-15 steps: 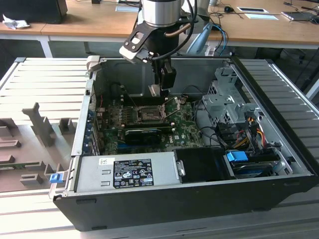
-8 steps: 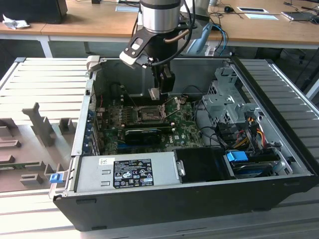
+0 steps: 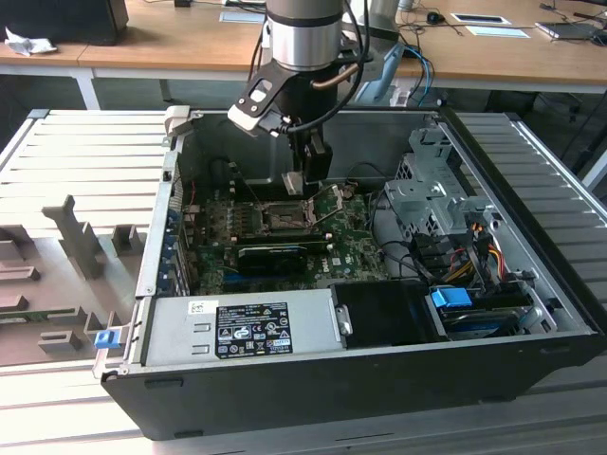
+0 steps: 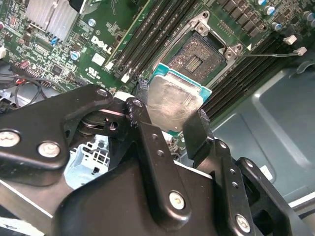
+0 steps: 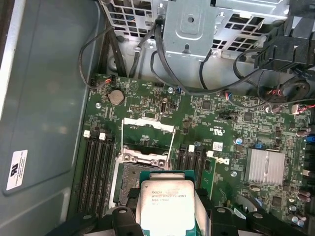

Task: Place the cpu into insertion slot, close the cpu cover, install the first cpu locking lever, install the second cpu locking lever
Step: 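Place the cpu into insertion slot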

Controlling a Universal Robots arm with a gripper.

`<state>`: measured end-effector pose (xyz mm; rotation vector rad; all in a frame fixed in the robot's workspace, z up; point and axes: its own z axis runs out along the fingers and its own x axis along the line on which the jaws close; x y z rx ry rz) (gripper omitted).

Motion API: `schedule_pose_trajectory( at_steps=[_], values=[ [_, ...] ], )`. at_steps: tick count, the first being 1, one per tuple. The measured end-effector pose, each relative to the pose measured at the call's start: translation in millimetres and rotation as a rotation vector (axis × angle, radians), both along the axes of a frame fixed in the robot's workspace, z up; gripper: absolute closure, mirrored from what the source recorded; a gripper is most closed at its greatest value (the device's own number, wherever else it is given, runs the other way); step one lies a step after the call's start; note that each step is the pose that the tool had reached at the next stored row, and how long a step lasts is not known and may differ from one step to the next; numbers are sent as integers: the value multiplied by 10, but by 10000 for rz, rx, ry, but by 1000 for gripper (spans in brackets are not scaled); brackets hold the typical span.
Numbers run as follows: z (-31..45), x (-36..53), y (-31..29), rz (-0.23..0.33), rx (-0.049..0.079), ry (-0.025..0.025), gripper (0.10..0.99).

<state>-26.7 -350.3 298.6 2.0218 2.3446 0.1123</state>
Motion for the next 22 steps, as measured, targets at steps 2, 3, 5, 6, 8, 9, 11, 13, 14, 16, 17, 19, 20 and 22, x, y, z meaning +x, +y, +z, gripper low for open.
schedule_pose_trajectory(
  at_steps=[2, 3, 5, 6, 8, 9, 11, 13, 14, 16, 17, 19, 20, 22],
  values=[
    [-5, 0, 0, -11, -1, 1, 561],
    [-8, 0, 0, -25, -1, 0, 561],
    [-13, 0, 0, -57, 0, 0, 561],
    [-16, 0, 0, -76, 0, 0, 561],
    [-19, 0, 0, -90, 0, 0, 561],
    [-21, 0, 0, -103, -1, 0, 561],
    [-27, 0, 0, -130, 0, 0, 561],
    [-31, 0, 0, -150, 0, 0, 561],
    [-33, 0, 0, -157, 0, 0, 561],
    [-38, 0, 0, -173, 2, -1, 561],
    [-42, 0, 0, -187, 2, -1, 561],
    [-52, 0, 0, -243, 0, 0, 561],
    [-57, 0, 0, -293, 1, 0, 561],
    [-75, 0, 0, -418, 0, 0, 561]
  ],
)
